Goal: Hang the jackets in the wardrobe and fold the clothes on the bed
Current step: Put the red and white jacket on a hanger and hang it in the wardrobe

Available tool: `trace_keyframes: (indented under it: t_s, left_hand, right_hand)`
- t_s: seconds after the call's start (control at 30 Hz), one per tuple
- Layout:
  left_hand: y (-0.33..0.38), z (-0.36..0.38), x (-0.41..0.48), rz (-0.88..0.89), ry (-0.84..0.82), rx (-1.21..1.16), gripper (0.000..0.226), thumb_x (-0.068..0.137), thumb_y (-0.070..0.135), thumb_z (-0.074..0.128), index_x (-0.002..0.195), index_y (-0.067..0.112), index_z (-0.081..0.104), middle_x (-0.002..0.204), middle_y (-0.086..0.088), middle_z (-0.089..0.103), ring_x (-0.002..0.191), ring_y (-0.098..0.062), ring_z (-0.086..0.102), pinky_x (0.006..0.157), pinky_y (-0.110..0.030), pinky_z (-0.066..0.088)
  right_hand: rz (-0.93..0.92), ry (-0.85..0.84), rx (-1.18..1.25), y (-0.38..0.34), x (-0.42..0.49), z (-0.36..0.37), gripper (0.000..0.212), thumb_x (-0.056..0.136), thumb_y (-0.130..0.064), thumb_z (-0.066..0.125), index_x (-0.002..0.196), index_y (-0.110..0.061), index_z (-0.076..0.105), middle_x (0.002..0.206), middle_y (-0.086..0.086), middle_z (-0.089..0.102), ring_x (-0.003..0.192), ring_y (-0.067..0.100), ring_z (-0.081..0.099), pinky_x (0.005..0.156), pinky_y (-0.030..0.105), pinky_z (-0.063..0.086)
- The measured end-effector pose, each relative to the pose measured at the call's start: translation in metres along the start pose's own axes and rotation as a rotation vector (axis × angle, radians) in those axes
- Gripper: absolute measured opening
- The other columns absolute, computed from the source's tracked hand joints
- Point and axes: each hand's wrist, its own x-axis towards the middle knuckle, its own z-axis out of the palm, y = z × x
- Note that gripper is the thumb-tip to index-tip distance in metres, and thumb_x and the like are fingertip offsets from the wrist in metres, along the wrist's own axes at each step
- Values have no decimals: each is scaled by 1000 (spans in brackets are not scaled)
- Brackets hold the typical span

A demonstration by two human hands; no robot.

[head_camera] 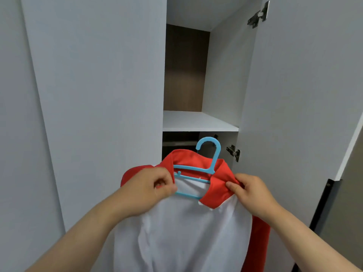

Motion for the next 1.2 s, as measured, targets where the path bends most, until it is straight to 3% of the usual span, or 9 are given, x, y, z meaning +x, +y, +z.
trace_keyframes:
  t_s: [0.07, 0.2, 0.27, 0.37, 0.53, 0.7, 0.87, 1.07, 1.2]
  left_hand:
    - [-5, 0, -4, 53, 68, -69, 9, 77, 38, 68, 74, 30, 67, 78, 11, 65, 69, -3, 57, 65, -12, 44]
    - [-53, -31, 7, 26, 635, -101, 33, 80, 50, 48, 99, 27, 61, 103, 12, 59, 101, -7, 54, 88, -18, 41]
    - [-82, -40, 12, -195, 463, -165, 48, 79, 62, 48, 102, 23, 65, 110, 7, 60, 111, -16, 54, 90, -23, 40]
    - [-119, -32, 4, -469, 14, -745, 70, 85, 74, 40, 111, 20, 76, 121, -5, 70, 118, -21, 63, 97, -33, 44]
    - [-143, -24, -4, -708, -30, -1037, 55, 93, 53, 48, 114, 8, 73, 122, -19, 68, 112, -36, 66, 88, -45, 56]
    - [-135, -34, 3, -623, 94, -823, 18, 90, 1, 53, 80, -2, 68, 77, -15, 67, 62, -17, 66, 56, -23, 54]
    - [-105, -39, 11, -434, 265, -592, 25, 97, 8, 56, 74, 8, 65, 67, -3, 62, 59, -11, 57, 54, -20, 47]
    - [-79, -40, 13, -207, 148, 51, 11, 85, 21, 75, 77, 27, 69, 88, 12, 70, 83, -1, 64, 77, -22, 48]
    - [-63, -17, 25, -84, -8, 435, 24, 92, 43, 60, 73, 29, 61, 79, 12, 66, 77, -3, 59, 72, -27, 46]
  right_hand:
    - [-25, 14, 13, 0, -2, 0, 25, 93, -23, 66, 72, -28, 54, 60, -11, 55, 56, 8, 49, 56, 30, 41]
    - [-56, 46, 51, 1, -4, -1, 33, 93, -18, 67, 70, -40, 57, 60, -15, 56, 55, 3, 50, 55, 22, 40]
    - [-62, 43, 89, 1, -5, -4, 39, 92, -15, 67, 69, -46, 58, 61, -18, 58, 56, 0, 51, 53, 14, 36]
    - [-46, 22, 139, 2, -3, -5, 28, 93, -14, 67, 73, -33, 63, 63, -9, 60, 57, -1, 51, 55, 19, 40]
    - [0, -42, 173, 3, 2, -5, 23, 93, -15, 67, 70, -12, 65, 61, 2, 59, 59, 5, 49, 59, 33, 43]
    - [56, -279, 35, 6, 11, -12, 39, 92, -23, 68, 59, -11, 52, 53, -11, 44, 52, 2, 39, 54, 24, 34]
    - [93, -295, -43, 0, 15, -12, 40, 92, -26, 68, 58, -15, 51, 52, -11, 46, 51, 4, 40, 53, 21, 33]
    - [109, -222, 252, -8, 12, -20, 21, 92, -9, 68, 75, 3, 66, 69, 9, 63, 67, 11, 54, 65, 31, 45]
    - [65, -245, 174, -17, 13, -10, 28, 94, -14, 66, 76, 7, 64, 74, 22, 65, 67, 12, 53, 64, 37, 46]
